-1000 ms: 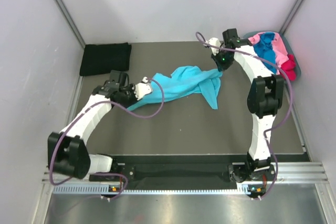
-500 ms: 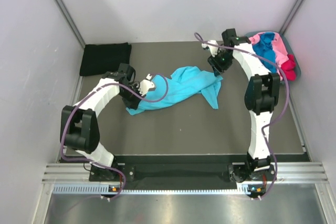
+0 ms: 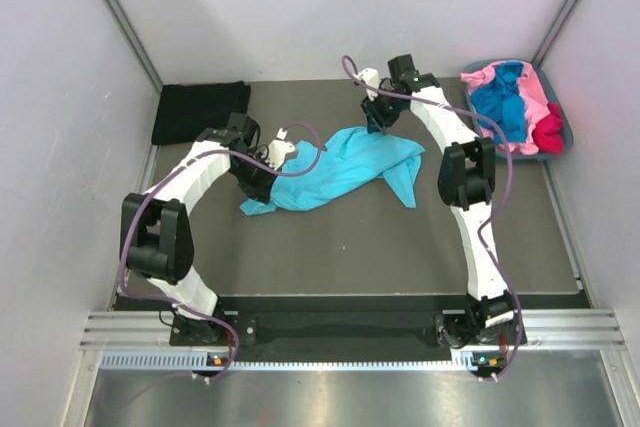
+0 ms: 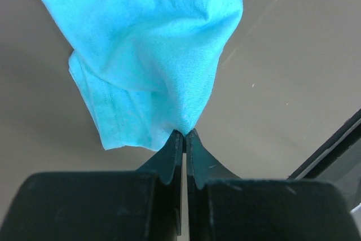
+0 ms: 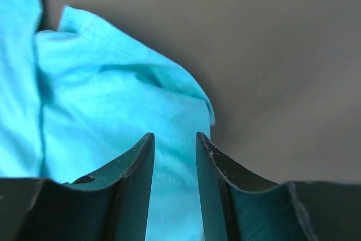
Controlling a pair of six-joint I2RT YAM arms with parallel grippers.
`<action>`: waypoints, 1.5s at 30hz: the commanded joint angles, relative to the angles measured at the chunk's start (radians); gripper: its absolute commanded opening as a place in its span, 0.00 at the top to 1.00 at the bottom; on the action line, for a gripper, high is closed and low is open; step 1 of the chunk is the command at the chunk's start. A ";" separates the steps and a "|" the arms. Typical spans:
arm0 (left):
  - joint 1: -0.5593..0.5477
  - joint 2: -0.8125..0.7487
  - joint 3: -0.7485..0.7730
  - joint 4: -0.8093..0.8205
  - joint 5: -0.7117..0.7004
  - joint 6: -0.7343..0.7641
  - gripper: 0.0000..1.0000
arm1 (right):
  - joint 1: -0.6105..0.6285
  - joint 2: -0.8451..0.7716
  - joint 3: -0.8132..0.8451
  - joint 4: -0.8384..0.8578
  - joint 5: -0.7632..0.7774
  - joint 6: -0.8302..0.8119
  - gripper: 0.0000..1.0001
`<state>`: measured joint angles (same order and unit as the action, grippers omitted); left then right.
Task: Fold and stack the t-shirts
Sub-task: Flatten the tshirt out
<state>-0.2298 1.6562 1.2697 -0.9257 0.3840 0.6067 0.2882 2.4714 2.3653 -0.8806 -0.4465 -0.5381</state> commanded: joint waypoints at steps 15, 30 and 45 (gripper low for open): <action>0.001 0.063 0.088 -0.007 0.066 -0.062 1.00 | 0.006 0.067 0.114 0.204 -0.037 0.188 0.58; 0.000 0.109 0.140 0.016 0.067 -0.084 1.00 | 0.042 0.113 0.111 0.195 0.003 0.187 0.53; -0.002 0.113 0.140 0.028 0.072 -0.094 1.00 | 0.085 0.119 0.063 0.183 0.023 0.211 0.58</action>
<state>-0.2298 1.7832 1.3914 -0.9199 0.4267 0.5213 0.3649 2.5801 2.4336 -0.7177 -0.4271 -0.3386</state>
